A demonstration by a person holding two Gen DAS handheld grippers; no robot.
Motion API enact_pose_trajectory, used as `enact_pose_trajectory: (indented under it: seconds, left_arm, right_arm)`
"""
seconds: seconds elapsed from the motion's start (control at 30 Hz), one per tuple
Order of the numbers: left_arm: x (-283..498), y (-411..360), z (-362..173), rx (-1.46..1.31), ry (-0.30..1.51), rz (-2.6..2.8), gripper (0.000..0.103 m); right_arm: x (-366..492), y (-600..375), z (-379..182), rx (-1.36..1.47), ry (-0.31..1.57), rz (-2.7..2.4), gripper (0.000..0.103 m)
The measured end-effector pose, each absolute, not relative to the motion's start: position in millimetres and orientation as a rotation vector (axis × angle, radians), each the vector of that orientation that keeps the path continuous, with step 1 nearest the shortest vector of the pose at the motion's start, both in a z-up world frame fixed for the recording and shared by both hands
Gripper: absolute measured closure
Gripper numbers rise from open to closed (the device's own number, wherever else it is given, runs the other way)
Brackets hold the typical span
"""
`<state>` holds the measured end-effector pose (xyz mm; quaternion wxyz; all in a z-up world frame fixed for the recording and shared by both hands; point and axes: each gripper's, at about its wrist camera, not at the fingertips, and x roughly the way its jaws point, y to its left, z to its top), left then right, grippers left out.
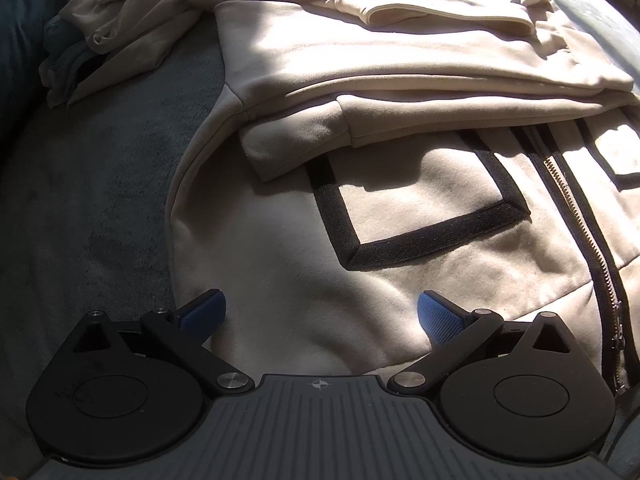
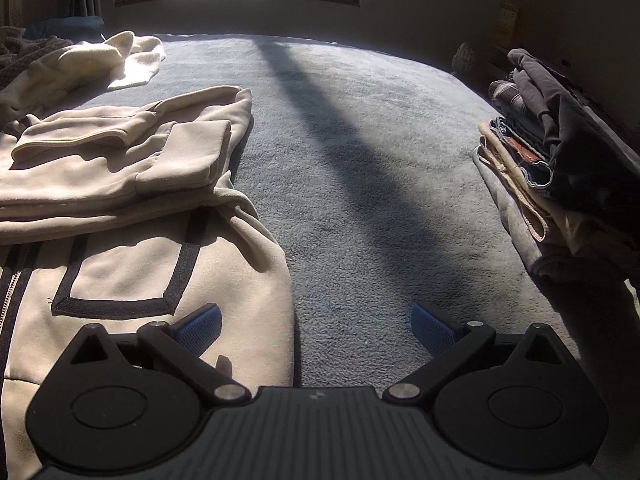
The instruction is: Fold clothes
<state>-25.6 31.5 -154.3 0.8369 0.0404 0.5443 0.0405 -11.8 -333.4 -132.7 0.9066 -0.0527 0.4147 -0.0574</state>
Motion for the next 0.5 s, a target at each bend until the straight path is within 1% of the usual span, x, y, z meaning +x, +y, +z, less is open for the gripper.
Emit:
enact_pose_trajectory:
  seconds: [0.23, 0.43, 0.5]
  left_arm:
    - [-29, 38, -158, 0.083, 1.112, 0.030, 0.000]
    - [-34, 46, -156, 0.050, 1.085, -0.008, 0.000]
    - [-41, 48, -148, 0.065, 1.037, -0.038, 0.001]
  right_arm:
    - [-5, -351, -135, 0.072, 0.916, -0.137, 0.000]
    - [-10, -353, -133, 0.132, 0.858, -0.107, 0.000]
    - [-10, -353, -133, 0.120, 0.863, -0.108, 0.000]
